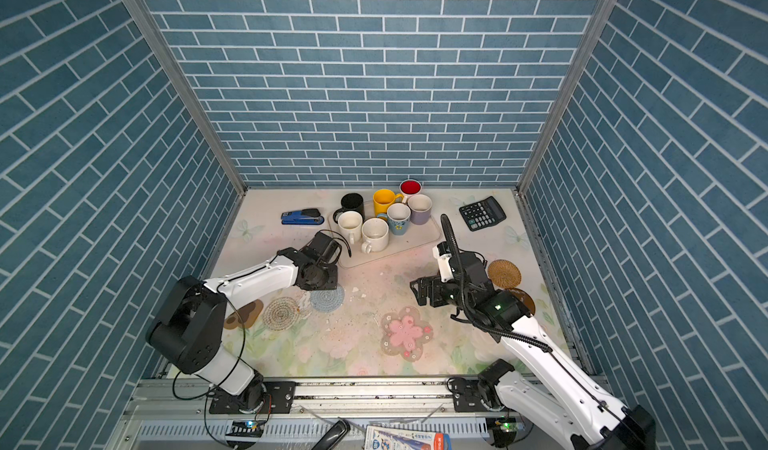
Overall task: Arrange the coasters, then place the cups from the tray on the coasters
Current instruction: 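Move left gripper over the light blue woven coaster, then press left gripper on the light blue coaster and slide it toward the multicolour coaster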
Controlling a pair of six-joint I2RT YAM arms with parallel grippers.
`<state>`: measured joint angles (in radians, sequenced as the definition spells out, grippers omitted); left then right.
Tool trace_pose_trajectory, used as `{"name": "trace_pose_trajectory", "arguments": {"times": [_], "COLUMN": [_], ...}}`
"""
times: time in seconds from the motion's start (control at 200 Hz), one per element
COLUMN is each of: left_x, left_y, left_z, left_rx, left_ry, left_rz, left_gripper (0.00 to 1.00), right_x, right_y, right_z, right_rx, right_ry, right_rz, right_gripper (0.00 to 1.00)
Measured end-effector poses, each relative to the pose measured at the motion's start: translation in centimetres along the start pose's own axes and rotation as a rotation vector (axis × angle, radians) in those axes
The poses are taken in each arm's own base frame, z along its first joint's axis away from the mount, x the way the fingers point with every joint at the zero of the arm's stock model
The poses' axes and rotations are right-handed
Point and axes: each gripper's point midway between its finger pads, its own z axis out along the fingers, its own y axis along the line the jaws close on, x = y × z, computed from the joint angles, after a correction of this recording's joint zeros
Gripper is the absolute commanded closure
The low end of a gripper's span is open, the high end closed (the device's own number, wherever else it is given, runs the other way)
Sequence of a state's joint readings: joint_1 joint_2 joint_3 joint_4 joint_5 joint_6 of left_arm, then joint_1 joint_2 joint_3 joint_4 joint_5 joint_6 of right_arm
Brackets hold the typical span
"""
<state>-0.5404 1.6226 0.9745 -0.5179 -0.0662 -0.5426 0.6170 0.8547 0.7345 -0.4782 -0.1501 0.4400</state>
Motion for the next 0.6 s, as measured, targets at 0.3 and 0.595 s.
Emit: {"name": "trace_pose_trajectory", "arguments": {"times": [0.3,0.595], "left_x": [1.1,1.3], "left_y": [-0.6,-0.4], "left_z": [1.7,2.2], "left_rx": [0.000,0.010], "left_ry": [0.023,-0.024], "left_rz": [0.014,-0.017], "left_gripper": [0.82,0.97], "right_x": [-0.4,0.1], "right_y": [0.2,0.2], "right_z": [0.2,1.3], "right_rx": [-0.010,-0.016], "right_ry": [-0.012,0.020], "right_rz": [-0.002,0.003], "right_gripper": [0.04,0.03]}}
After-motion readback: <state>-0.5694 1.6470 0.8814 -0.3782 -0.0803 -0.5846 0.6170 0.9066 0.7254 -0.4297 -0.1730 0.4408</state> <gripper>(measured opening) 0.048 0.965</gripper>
